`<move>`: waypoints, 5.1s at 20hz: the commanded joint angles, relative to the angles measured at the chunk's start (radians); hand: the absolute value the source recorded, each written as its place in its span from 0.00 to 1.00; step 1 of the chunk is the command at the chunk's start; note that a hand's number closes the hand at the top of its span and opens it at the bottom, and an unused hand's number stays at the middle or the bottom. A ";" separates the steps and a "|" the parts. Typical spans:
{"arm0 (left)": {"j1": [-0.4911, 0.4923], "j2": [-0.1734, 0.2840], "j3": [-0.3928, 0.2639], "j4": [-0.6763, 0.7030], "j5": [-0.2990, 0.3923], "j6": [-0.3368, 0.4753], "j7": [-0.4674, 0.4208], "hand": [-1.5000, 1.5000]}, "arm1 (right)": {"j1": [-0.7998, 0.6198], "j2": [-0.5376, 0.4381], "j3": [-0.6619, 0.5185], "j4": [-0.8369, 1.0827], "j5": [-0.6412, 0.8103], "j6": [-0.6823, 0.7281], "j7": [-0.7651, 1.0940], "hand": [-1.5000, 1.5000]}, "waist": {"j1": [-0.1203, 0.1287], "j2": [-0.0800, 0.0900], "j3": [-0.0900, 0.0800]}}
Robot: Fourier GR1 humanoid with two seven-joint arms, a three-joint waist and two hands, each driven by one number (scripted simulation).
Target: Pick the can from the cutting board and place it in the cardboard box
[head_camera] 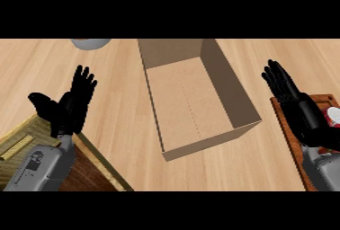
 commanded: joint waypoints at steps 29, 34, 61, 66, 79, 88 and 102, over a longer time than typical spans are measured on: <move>0.253 0.100 0.122 -0.226 0.063 -0.152 0.105 0.50 | 0.412 -0.724 -0.360 -0.021 0.257 0.069 0.410 0.00 | 0.028 0.013 -0.006; 0.229 0.112 0.132 -0.270 0.074 -0.154 0.157 0.50 | 0.246 -0.716 -0.258 0.031 0.233 0.173 0.607 0.00 | 0.059 0.017 -0.002; 0.236 0.051 0.213 -0.234 0.005 -0.213 0.174 0.50 | 0.037 -0.416 -0.208 0.113 0.437 0.362 0.720 0.00 | 0.011 0.009 -0.001; 0.262 0.033 0.236 -0.197 -0.002 -0.248 0.115 0.50 | -0.007 -0.431 -0.229 0.150 0.475 0.430 0.727 0.00 | 0.012 0.009 -0.002; 0.238 0.048 0.289 -0.203 0.004 -0.289 0.164 0.50 | -0.052 -0.332 -0.223 0.287 0.623 0.461 0.700 0.00 | 0.014 0.010 -0.001; 0.218 -0.016 0.246 -0.268 -0.054 -0.229 0.214 0.50 | -0.131 -0.268 -0.222 0.407 0.723 0.459 0.668 0.00 | 0.017 0.010 -0.001; 0.218 -0.014 0.299 -0.237 -0.040 -0.271 0.228 0.50 | -0.057 -0.227 -0.250 0.388 0.784 0.494 0.652 0.00 | 0.006 0.007 -0.001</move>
